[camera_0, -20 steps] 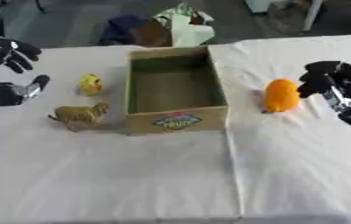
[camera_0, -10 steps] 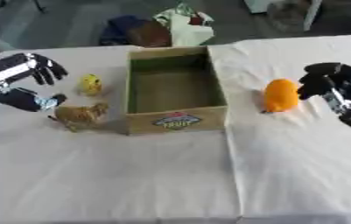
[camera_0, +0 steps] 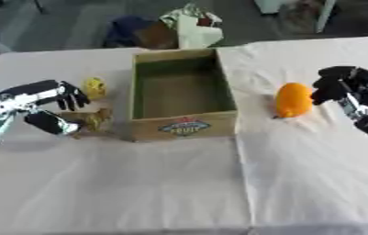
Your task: Pick up objects on the table and place them in the box.
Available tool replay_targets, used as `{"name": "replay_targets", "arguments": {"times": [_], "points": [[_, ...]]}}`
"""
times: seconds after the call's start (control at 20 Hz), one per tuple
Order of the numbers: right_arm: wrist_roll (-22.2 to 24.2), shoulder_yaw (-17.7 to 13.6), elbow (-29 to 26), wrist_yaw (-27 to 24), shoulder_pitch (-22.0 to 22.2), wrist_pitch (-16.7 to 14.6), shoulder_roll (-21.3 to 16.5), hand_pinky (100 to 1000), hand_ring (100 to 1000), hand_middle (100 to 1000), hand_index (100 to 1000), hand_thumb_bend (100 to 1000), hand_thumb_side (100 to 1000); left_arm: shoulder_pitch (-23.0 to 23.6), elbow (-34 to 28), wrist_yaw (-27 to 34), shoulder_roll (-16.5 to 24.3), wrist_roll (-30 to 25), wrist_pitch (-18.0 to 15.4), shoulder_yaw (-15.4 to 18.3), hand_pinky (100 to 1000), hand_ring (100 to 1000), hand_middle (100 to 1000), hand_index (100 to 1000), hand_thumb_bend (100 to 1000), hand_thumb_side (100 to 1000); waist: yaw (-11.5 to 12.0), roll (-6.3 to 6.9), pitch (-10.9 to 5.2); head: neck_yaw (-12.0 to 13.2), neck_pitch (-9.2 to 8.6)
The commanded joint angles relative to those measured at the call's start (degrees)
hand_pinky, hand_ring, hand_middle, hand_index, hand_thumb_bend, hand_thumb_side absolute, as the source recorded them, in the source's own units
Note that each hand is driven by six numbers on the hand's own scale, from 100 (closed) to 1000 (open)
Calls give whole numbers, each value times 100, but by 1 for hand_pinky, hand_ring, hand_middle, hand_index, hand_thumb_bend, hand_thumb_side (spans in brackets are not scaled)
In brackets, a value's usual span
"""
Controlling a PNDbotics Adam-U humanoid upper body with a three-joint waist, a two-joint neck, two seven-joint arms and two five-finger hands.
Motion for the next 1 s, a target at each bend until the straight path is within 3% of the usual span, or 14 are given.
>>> {"name": "replay_targets", "arguments": {"times": [0.05, 0.2, 0.5, 0.55, 0.65, 1.0], "points": [[19, -17, -62, -14, -45, -1, -110, 593, 612, 622, 782, 100, 520, -136, 68, -301, 14, 192, -18, 79, 675, 659, 670, 805, 273, 238, -13, -5, -70, 2, 49], [20, -20, -60, -10, -43, -1, -112, 592, 612, 622, 782, 100, 520, -127, 107, -417, -2, 135, -104, 60, 679, 661, 668, 806, 279, 239, -23, 1, -67, -1, 55], [26, -17, -52, -12, -46, 7, -105, 592, 612, 622, 782, 100, 521, -118, 31, -639, 32, -119, -225, 76, 655, 618, 624, 778, 167, 176, -20, 15, -70, -6, 57], [25, -19, -51, -12, -45, 7, -107, 592, 612, 622, 782, 100, 521, -116, 19, -668, 42, -142, -238, 75, 573, 541, 549, 721, 100, 119, -21, 14, -72, -5, 56], [21, -24, -51, -12, -43, 6, -109, 592, 612, 622, 782, 100, 521, -110, -23, -732, 64, -194, -264, 83, 506, 480, 483, 661, 100, 108, -22, 11, -76, -5, 55], [19, -31, -47, -18, -44, 5, -107, 592, 612, 622, 782, 100, 520, -57, -272, -835, 166, -447, -266, 182, 340, 315, 306, 490, 100, 190, -9, 8, -88, -16, 45]]}}
